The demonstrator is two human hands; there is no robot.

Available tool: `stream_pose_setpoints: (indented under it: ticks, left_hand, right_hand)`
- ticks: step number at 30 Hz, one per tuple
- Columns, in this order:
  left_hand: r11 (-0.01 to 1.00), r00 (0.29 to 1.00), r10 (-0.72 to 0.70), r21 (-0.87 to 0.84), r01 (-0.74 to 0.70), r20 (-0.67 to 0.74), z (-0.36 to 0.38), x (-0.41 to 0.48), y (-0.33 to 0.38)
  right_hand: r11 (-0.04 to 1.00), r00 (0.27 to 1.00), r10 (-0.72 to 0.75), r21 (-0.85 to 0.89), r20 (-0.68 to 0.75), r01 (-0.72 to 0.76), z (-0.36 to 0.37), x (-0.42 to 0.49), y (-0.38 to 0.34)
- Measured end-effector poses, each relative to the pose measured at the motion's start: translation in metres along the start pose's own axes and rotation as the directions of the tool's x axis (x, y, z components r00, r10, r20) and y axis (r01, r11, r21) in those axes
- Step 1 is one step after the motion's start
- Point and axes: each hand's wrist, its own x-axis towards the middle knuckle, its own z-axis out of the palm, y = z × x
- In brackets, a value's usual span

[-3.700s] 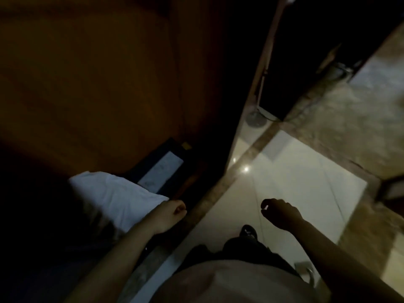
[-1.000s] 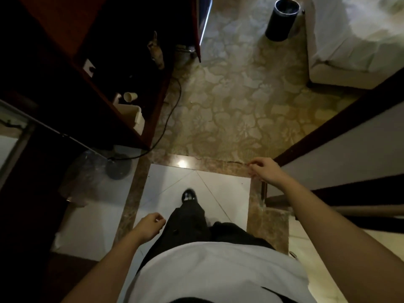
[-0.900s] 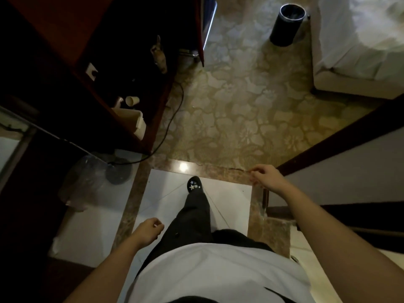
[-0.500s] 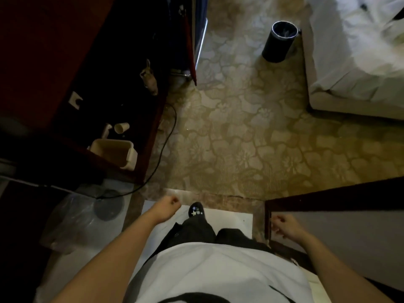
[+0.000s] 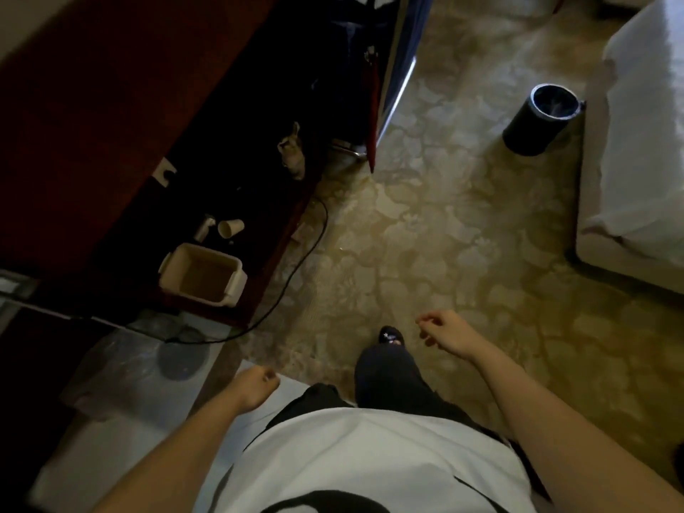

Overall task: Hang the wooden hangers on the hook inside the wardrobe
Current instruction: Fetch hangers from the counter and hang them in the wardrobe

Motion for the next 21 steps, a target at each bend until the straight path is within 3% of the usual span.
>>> stream_pose_setpoints:
  ticks: [5, 10, 16, 21]
  left_hand:
    - [0.974, 0.992, -0.114, -0.201, 0.101, -0.054, -0.006, 0.016, 0.027]
    - [0.914, 0.985, -0.065, -0.406, -0.006, -0.162, -0.034, 0.028, 0.108]
    - [0.923, 0.946, 0.056, -0.344, -0.170, -0.318, -0.105, 0.030, 0.186]
    - [0.914, 0.876, 0.118, -0.293, -0.280, -0.469, -0.213, 0.007, 0.223]
  right_hand:
    - [0.983, 0.986, -0.129, -0.119, 0.101, 0.141, -0.060, 0.062, -0.051]
    - [0.933, 0.948, -0.209, -0.242, 0.240, 0.267, -0.112, 0.111, -0.094]
    - [0.850, 0.875, -0.376, -0.263, 0.305, 0.457, -0.147, 0.151, -0.175]
    - [0.727, 0.755, -0.565, -0.233, 0.334, 0.647, -0.166, 0.168, -0.270]
